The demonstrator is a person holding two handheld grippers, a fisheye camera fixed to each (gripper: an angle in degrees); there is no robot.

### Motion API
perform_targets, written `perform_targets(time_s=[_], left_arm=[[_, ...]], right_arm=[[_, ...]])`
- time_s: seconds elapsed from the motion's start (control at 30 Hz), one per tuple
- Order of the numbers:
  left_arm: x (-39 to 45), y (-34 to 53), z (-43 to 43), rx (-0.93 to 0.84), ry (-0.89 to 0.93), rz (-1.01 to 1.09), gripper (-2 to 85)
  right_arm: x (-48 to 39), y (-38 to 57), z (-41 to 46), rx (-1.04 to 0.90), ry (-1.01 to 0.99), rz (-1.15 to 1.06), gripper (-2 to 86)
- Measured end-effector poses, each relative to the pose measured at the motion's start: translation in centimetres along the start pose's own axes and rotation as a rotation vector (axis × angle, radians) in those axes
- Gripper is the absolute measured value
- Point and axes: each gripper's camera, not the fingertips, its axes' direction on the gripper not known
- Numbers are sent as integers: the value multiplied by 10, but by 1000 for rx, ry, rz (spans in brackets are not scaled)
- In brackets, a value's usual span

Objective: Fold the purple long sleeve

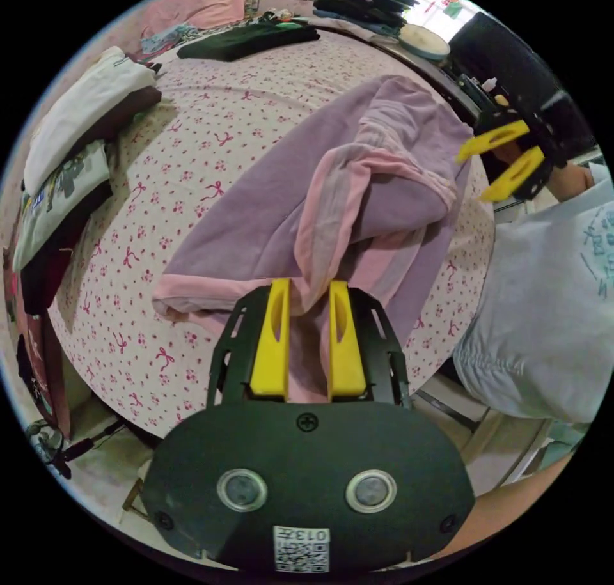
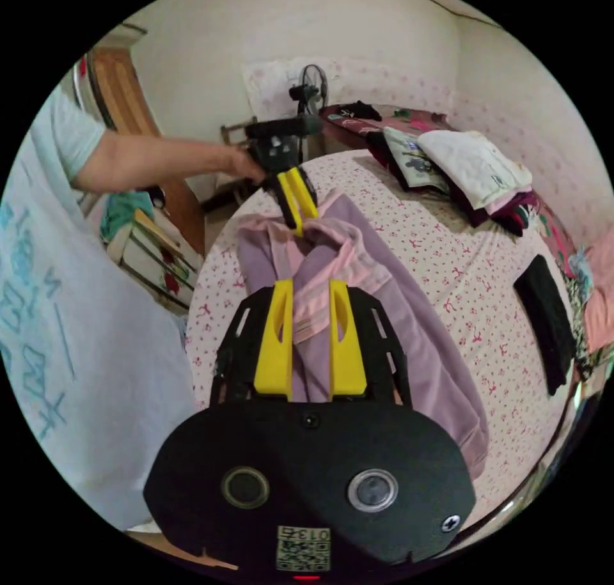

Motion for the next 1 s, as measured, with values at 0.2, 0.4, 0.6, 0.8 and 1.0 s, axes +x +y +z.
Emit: perform_targets(time_s=[0.2,0.4,0.6,0.8,1.0], left_arm=[[1,-17,-8,-76,4,95,13],[-10,-35,-20,-207,108,228,7],[-6,-54,27,-373,153,260,11],[-4,-21,5,-302,187,158,37],[16,34,-41,-92,132,-14,39]], right_arm=[[-54,13,52,-189,279,-129,74],[-47,31,13,-188,191,-246,33],[-42,53,21,-225,92,-266,47],[-33,83,-17,-127,20,-7,74],[36,178,-103,27,261,531,77]])
